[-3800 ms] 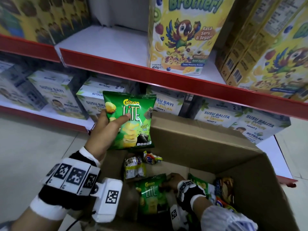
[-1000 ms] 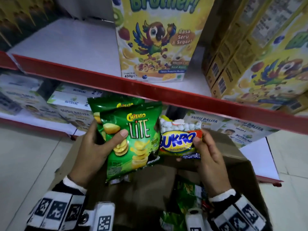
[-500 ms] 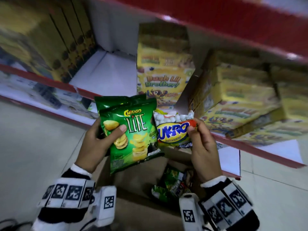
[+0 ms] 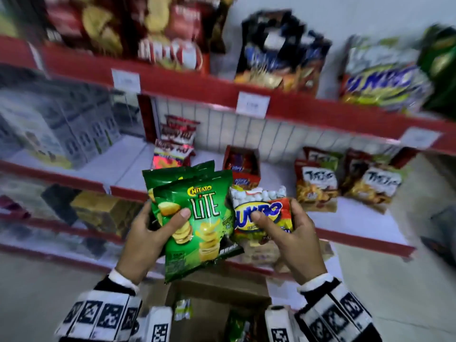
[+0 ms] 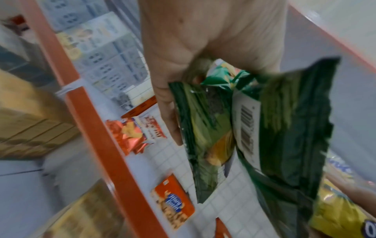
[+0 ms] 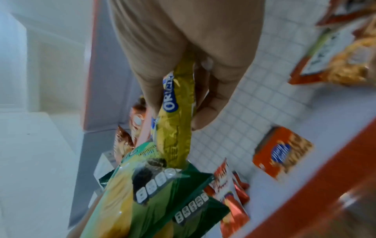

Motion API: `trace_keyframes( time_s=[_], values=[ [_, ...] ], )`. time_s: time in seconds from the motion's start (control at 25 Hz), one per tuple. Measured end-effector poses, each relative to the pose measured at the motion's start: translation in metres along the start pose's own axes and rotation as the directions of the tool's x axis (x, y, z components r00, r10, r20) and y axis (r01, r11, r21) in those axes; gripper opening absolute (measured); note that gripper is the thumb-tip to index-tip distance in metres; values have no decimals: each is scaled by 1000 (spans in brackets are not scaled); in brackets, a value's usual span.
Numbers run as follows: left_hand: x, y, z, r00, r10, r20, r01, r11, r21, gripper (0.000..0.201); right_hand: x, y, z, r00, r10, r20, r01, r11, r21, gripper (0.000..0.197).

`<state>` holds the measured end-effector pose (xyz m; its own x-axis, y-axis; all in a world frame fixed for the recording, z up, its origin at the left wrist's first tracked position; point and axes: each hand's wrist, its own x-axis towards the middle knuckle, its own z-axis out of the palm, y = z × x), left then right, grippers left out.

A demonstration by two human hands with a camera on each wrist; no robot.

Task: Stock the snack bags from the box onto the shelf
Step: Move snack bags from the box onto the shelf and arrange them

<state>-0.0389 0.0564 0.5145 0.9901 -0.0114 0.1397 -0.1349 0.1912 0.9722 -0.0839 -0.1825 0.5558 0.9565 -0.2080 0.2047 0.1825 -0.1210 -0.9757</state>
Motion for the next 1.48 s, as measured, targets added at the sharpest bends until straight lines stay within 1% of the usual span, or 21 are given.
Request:
trace_keyframes(
  time_s=[0.12, 0.2, 0.28, 0.36, 0.4, 0.44, 0.52, 0.6, 0.68, 0.76, 0.8, 0.84, 0.92, 0.96, 1.08, 1.12, 1.2, 1.24, 1.28, 1.32, 1.48],
  values=[
    [17, 59, 20, 993, 96, 70, -96, 995, -6, 35, 8, -70, -14, 988, -121, -96, 117, 992, -47, 27],
    [25, 94, 32, 977, 160, 138, -162, 987, 1, 39, 11, -111, -23, 969, -187, -163, 179, 982, -62, 15],
    [29, 117, 40, 965, 190, 180, -193, 981, -2, 44, 18, -143, -38, 925, -273, -263, 258, 962, -91, 7],
    [34, 132, 46, 958, 197, 209, -197, 980, -20, 46, 33, -168, -58, 852, -361, -378, 330, 933, -146, 8],
    [35, 139, 50, 955, 194, 224, -191, 981, -36, 48, 42, -178, -69, 819, -396, -415, 344, 918, -197, 11],
    [36, 144, 53, 951, 194, 240, -189, 981, -44, 49, 53, -184, -80, 796, -415, -441, 324, 907, -268, 17],
    [36, 155, 64, 943, 203, 262, -199, 979, -41, 45, 76, -188, -99, 768, -426, -478, 241, 884, -400, 27],
    [39, 160, 74, 943, 207, 262, -203, 978, -44, 39, 97, -184, -108, 782, -403, -475, 165, 870, -466, 28],
    [39, 164, 85, 939, 212, 272, -207, 977, -48, 39, 116, -173, -110, 804, -363, -472, 81, 852, -518, 33],
    [43, 166, 104, 943, 220, 251, -214, 976, -51, 41, 136, -162, -116, 848, -312, -428, 36, 840, -541, 42],
    [42, 166, 104, 947, 214, 241, -206, 977, -59, 40, 138, -155, -110, 865, -284, -413, -11, 813, -583, 46],
    [42, 167, 107, 949, 218, 230, -208, 976, -66, 40, 142, -152, -105, 873, -272, -405, -67, 755, -652, 48],
    [46, 161, 122, 956, 217, 195, -207, 976, -71, 40, 151, -145, -106, 889, -291, -355, -129, 584, -801, 49],
    [48, 158, 128, 959, 216, 184, -207, 976, -69, 40, 154, -145, -107, 897, -298, -327, -124, 541, -832, 48],
    [51, 154, 142, 963, 204, 176, -194, 978, -70, 44, 161, -146, -111, 910, -315, -271, -46, 572, -819, 40],
    [53, 152, 144, 964, 201, 173, -191, 979, -75, 44, 162, -145, -112, 917, -312, -248, -41, 546, -837, 40],
    [56, 149, 149, 965, 195, 174, -184, 980, -76, 44, 163, -144, -112, 936, -284, -209, -62, 449, -891, 45],
    [58, 149, 151, 966, 193, 174, -182, 980, -78, 43, 164, -145, -112, 942, -268, -201, -74, 419, -905, 48],
    [58, 149, 153, 966, 191, 173, -179, 980, -82, 43, 166, -148, -112, 947, -252, -201, -83, 412, -907, 51],
    [59, 150, 155, 967, 189, 169, -177, 981, -84, 44, 167, -152, -111, 950, -234, -207, -89, 432, -898, 53],
    [61, 155, 162, 969, 196, 150, -180, 977, -111, 45, 161, -163, -110, 963, -174, -206, -68, 581, -811, 54]
  ],
)
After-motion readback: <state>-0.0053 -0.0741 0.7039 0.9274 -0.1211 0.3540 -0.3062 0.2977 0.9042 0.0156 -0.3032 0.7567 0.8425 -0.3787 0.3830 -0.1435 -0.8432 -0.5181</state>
